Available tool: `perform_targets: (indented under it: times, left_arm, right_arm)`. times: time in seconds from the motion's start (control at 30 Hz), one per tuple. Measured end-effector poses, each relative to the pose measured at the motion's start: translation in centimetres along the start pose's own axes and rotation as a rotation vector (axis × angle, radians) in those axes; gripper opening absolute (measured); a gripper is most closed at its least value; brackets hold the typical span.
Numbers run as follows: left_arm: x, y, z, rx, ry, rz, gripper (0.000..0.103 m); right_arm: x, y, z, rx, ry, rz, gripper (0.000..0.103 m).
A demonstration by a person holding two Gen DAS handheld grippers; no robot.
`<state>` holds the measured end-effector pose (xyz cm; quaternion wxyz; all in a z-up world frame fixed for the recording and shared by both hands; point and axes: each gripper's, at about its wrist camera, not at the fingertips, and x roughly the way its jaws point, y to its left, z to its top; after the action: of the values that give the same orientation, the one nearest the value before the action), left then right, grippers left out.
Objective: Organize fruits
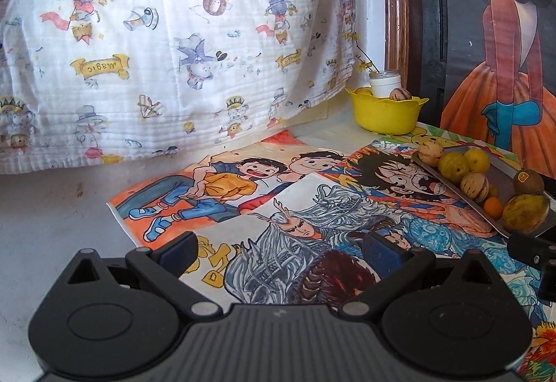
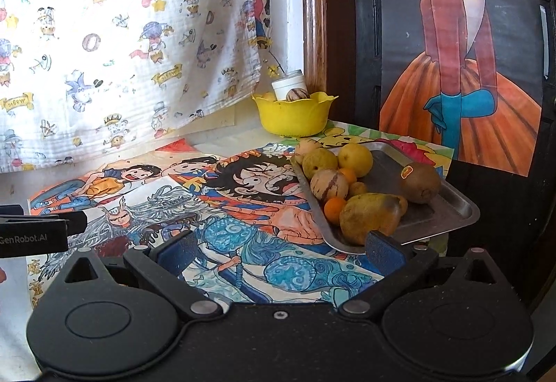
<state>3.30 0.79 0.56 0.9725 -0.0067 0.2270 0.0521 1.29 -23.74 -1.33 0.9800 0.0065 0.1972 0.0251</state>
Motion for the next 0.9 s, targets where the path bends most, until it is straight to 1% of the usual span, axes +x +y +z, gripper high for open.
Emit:
perform_targets:
  times: [0.9]
  left_arm:
    - [-0.02,0.25,-0.36,-0.002,0.006,0.01,0.103]
  right_arm:
    - [-0.07,0.07,-0.24,-0.003,0.008,0.006,0.102]
